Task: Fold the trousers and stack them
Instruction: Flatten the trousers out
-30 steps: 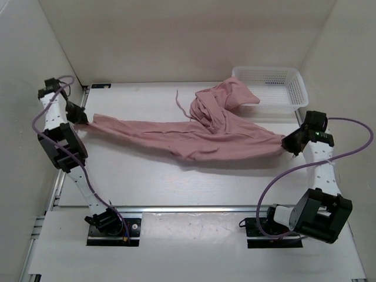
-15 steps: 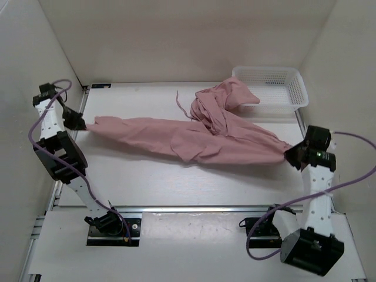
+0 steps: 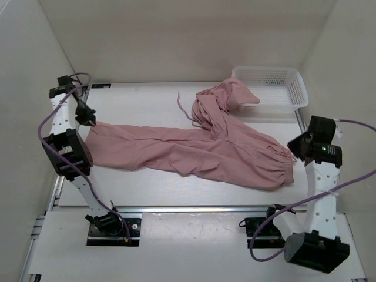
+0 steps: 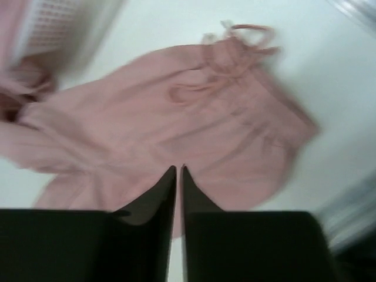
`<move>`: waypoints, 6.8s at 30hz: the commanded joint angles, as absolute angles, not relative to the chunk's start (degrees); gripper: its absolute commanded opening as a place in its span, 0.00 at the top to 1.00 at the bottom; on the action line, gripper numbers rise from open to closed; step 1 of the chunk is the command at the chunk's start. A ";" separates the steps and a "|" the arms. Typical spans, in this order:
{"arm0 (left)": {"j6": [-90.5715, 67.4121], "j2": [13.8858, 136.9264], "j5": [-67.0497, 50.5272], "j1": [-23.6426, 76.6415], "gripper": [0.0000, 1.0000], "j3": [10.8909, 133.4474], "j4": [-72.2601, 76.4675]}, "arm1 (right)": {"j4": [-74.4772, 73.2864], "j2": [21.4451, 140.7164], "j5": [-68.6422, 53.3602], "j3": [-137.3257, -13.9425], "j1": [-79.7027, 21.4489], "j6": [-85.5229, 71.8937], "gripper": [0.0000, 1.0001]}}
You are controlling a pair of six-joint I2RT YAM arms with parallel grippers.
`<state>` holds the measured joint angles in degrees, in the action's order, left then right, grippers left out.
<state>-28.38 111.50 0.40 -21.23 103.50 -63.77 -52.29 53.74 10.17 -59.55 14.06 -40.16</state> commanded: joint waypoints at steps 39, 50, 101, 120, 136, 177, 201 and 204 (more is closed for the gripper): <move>-28.48 94.67 -3.50 -6.60 0.82 65.99 -55.10 | -47.01 79.91 3.94 -47.80 -50.01 -53.18 1.00; -27.25 106.60 -4.21 9.74 0.51 110.72 -68.20 | -47.83 84.79 14.86 -74.69 -33.43 -38.51 0.56; -25.21 132.79 -15.38 24.60 0.17 140.35 -67.86 | -50.45 72.54 13.62 -78.85 -30.69 -23.89 0.19; -31.55 128.35 -18.12 24.09 0.90 133.19 -56.18 | -50.36 64.78 7.91 -67.95 -15.73 -27.42 0.20; -25.40 103.89 -9.06 11.78 0.31 96.66 -57.21 | -47.02 67.68 4.75 -62.67 -11.95 -24.88 0.20; -26.46 127.80 -19.51 -0.79 0.90 121.47 -58.45 | -32.71 95.07 -16.68 -66.89 15.73 -40.15 0.22; -26.98 111.81 -19.44 -8.34 0.90 125.66 -64.42 | -32.61 81.22 -10.03 -70.77 18.11 -39.46 1.00; -25.85 104.87 -16.01 -9.57 0.90 109.42 -62.23 | -32.61 79.89 -8.97 -66.64 18.11 -38.94 1.00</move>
<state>-26.81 110.37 -19.05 -8.51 121.01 -62.06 -30.37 78.61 -11.81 -70.94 18.20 -40.12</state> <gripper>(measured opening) 0.112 0.002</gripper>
